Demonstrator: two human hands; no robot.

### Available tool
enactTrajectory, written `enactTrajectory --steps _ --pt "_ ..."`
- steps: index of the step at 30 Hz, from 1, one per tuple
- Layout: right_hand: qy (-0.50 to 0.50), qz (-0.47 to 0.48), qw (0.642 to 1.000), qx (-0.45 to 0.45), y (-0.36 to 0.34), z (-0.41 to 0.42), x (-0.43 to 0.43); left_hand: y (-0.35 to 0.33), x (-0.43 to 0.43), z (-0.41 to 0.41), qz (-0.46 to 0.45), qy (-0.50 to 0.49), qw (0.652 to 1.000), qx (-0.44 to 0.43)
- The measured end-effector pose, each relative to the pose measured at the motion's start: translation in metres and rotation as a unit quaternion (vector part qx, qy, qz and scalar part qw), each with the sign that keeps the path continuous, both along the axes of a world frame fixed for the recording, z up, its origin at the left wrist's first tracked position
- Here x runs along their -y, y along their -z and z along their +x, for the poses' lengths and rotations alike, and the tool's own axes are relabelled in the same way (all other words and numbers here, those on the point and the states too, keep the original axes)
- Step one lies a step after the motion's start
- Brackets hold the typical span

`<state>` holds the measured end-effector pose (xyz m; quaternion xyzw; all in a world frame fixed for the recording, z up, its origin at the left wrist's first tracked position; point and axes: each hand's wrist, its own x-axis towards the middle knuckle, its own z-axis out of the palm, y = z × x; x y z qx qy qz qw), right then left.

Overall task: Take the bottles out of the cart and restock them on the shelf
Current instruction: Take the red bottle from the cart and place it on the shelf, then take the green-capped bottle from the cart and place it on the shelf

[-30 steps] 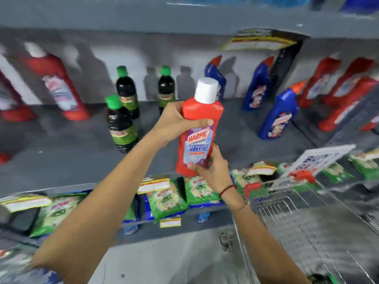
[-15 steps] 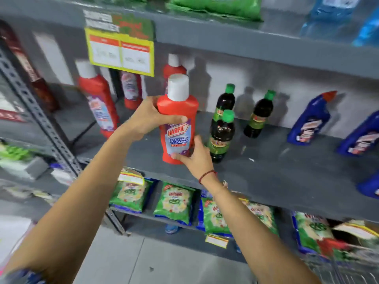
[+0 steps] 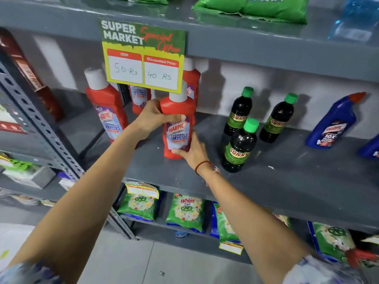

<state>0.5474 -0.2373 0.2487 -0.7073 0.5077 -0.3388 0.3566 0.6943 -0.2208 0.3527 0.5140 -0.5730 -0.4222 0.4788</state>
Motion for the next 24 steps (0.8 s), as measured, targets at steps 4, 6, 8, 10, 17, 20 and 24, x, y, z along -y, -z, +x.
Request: enactTrajectory --steps 4,6,8,10,17,20,24 --pt "0.013 -0.005 1.0 0.024 0.006 0.002 0.0 0.003 0.005 0.0 0.009 0.018 1.0 -0.005" --pt "0.008 -0.01 1.0 0.025 0.009 -0.002 -0.004 0.008 -0.001 -0.003 0.01 0.008 1.0 -0.018" --pt "0.016 -0.016 0.999 0.026 0.013 -0.015 -0.014 0.021 -0.011 -0.011 -0.027 -0.056 0.997 -0.053" --pt "0.028 -0.039 0.998 0.028 0.017 -0.035 -0.034 0.045 -0.026 -0.019 -0.066 -0.192 0.971 -0.13" --pt "0.131 -0.047 0.989 0.039 0.047 -0.184 -0.129 0.138 -0.092 -0.15 -0.033 -0.315 0.929 -0.191" --pt "0.206 -0.019 0.978 0.024 0.063 -0.261 -0.167 0.156 -0.117 -0.245 0.011 -0.12 0.988 -0.098" --pt "0.336 0.06 0.938 0.053 0.079 -0.357 -0.227 0.165 -0.137 -0.361 0.021 0.184 0.982 0.028"
